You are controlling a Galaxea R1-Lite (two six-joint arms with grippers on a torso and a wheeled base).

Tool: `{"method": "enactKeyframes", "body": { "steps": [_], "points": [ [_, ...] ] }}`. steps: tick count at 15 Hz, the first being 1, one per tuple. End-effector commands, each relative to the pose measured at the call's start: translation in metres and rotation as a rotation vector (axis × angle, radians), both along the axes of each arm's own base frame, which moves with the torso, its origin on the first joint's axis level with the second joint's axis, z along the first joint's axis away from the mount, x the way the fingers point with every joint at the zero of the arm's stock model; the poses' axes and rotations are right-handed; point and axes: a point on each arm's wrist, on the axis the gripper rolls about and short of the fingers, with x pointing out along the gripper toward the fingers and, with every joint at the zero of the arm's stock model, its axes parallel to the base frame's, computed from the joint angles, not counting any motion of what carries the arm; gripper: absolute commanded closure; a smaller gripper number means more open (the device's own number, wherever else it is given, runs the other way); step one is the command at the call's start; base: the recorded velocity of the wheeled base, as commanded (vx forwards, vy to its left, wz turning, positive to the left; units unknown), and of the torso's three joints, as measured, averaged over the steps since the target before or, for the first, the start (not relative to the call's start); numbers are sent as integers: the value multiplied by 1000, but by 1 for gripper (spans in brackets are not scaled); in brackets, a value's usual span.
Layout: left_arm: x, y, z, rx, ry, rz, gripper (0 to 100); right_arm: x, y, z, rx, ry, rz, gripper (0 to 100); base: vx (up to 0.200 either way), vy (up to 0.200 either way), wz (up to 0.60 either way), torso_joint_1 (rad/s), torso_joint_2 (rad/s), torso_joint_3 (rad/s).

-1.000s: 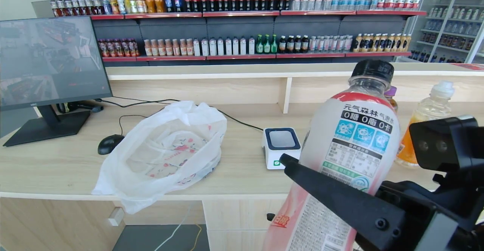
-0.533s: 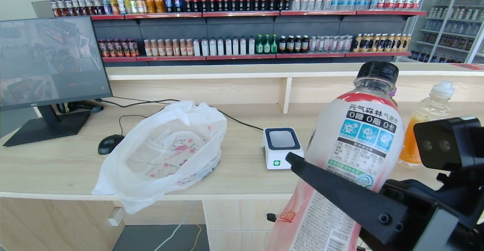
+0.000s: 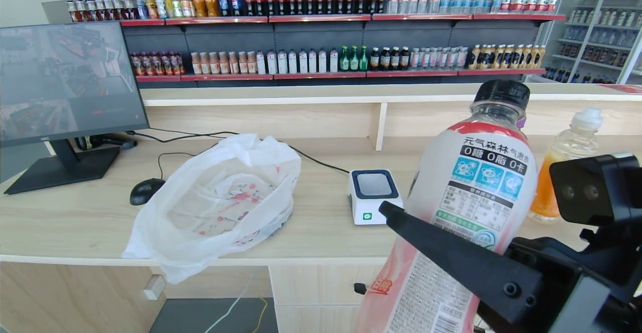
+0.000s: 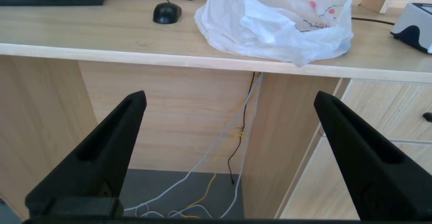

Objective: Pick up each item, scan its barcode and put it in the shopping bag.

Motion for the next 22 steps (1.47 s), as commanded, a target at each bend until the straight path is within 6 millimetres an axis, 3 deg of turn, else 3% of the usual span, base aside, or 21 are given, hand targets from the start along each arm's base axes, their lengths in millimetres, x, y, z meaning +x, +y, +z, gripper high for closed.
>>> {"method": "enactKeyframes", "body": {
  "steps": [1, 7, 13, 18, 22],
  "points": [
    [0, 0, 0, 0, 0, 0, 0, 0, 1, 0, 0, -1, 0, 100, 0, 0, 0, 0, 0, 0],
    [0, 0, 0, 0, 0, 0, 0, 5, 7, -13, -78, -26, -25, 100, 0, 0, 0, 0, 0, 0],
    [0, 0, 0, 0, 0, 0, 0, 17, -12, -41, -274, -96, -164, 100, 0, 0, 0, 0, 0, 0],
    [0, 0, 0, 0, 0, 0, 0, 21, -20, -40, -331, -170, -270, 100, 0, 0, 0, 0, 0, 0],
    [0, 0, 0, 0, 0, 0, 0, 27, -27, -39, -438, -276, -453, 100, 0, 0, 0, 0, 0, 0]
  ]
}}
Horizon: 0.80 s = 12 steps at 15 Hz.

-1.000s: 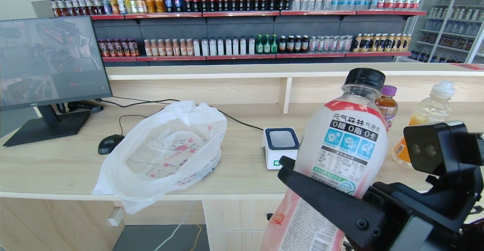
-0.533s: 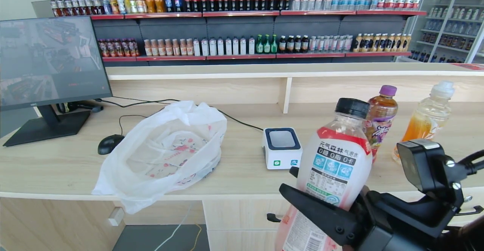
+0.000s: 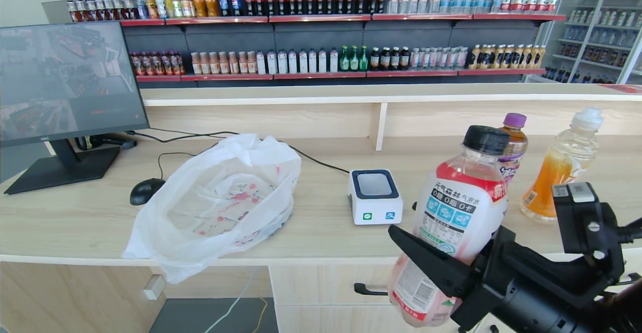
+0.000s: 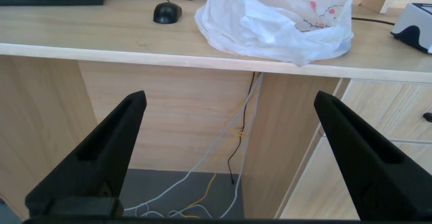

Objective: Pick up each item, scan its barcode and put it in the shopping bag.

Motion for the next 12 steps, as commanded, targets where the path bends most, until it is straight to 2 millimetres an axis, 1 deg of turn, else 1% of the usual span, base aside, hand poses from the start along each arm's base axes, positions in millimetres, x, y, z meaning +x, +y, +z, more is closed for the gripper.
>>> {"method": "enactKeyframes", "body": {
  "steps": [1, 5, 6, 7, 9, 10, 12],
  "points": [
    [0, 0, 0, 0, -1, 0, 0, 2, -4, 0, -21, -22, -51, 100, 0, 0, 0, 0, 0, 0],
    [0, 0, 0, 0, -2, 0, 0, 8, -9, 1, -69, -62, -176, 100, 0, 0, 0, 0, 0, 0],
    [0, 0, 0, 0, -2, 0, 0, 11, -12, -2, -119, -74, -239, 100, 0, 0, 0, 0, 0, 0],
    [0, 0, 0, 0, -1, 0, 0, 11, -13, -5, -132, -67, -257, 100, 0, 0, 0, 0, 0, 0],
    [0, 0, 0, 0, -2, 0, 0, 19, -21, -7, -137, -47, -359, 100, 0, 0, 0, 0, 0, 0],
    [0, 0, 0, 0, -1, 0, 0, 22, -24, -10, -151, -38, -385, 100, 0, 0, 0, 0, 0, 0],
    [0, 0, 0, 0, -2, 0, 0, 26, -32, -7, -143, -41, -430, 100, 0, 0, 0, 0, 0, 0]
  ]
}}
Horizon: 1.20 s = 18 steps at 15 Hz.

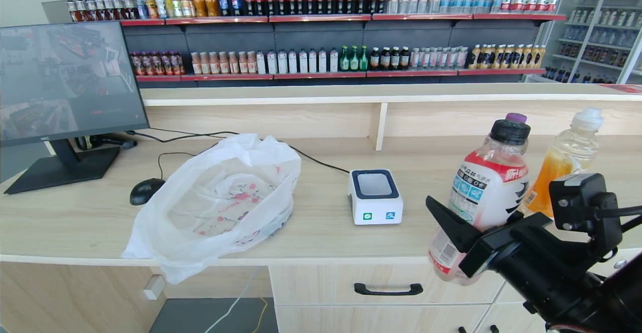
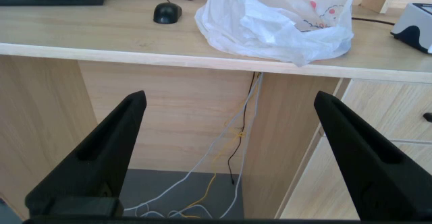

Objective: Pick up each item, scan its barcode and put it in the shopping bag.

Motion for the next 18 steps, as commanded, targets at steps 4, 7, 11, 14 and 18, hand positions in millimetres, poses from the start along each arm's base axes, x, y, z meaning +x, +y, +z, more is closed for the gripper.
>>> {"method": "enactKeyframes", "body": {
  "steps": [4, 7, 11, 14, 18],
  "points": [
    [0, 0, 0, 0, 0, 0, 0, 3, -10, 3, 9, -14, -46, 100, 0, 0, 0, 0, 0, 0],
    [0, 0, 0, 0, -2, 0, 0, 5, -12, 4, 3, -18, -61, 100, 0, 0, 0, 0, 0, 0],
    [0, 0, 0, -2, 0, 0, 0, 9, -17, 5, 3, -25, -94, 100, 0, 0, 0, 0, 0, 0],
    [0, 0, 0, -3, -2, 0, 0, 6, -19, 9, 14, -39, -94, 100, 0, 0, 0, 0, 0, 0],
    [0, 0, 0, -3, -2, 0, 0, 2, -22, 11, 20, -46, -97, 100, -100, 0, 0, 0, 1, 0]
  ]
}}
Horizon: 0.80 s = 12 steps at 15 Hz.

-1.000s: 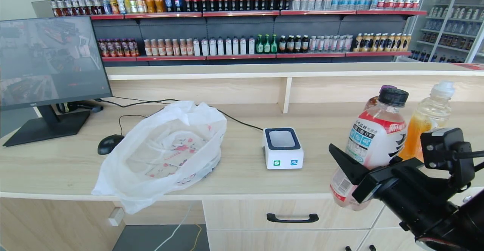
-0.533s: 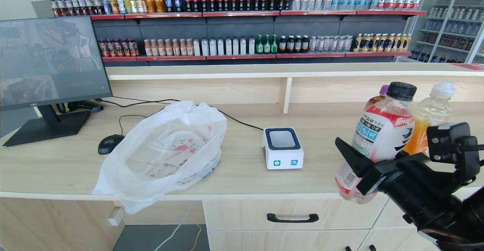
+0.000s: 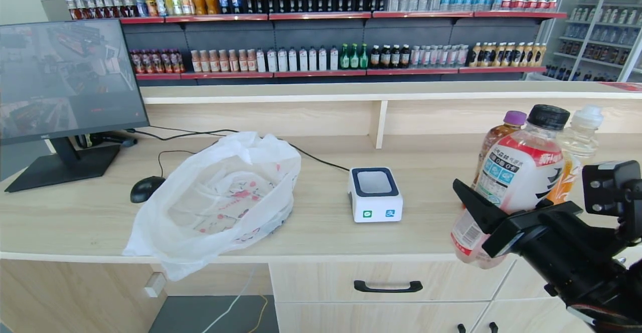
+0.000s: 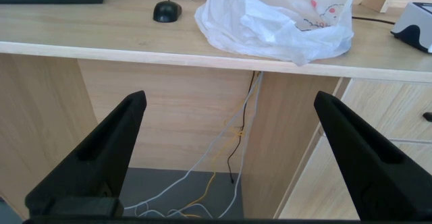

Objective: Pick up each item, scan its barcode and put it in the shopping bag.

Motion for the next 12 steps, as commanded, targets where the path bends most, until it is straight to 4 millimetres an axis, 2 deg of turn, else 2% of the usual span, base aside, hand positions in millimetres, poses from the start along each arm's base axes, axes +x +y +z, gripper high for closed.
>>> {"method": "enactKeyframes", "body": {
  "steps": [1, 3, 12],
  "points": [
    [0, 0, 0, 0, -2, 0, 0, -2, -1, 2, 5, -8, 0, 100, 0, 0, 0, 0, 0, 0],
    [0, 0, 0, 2, -2, 0, 0, -1, -2, 2, 5, -8, -4, 100, 0, 0, 0, 0, 0, 0],
    [0, 0, 0, -2, -2, 2, 0, 4, -1, 7, 19, -28, -14, 100, 0, 200, 0, 5, 3, 2]
  ]
}}
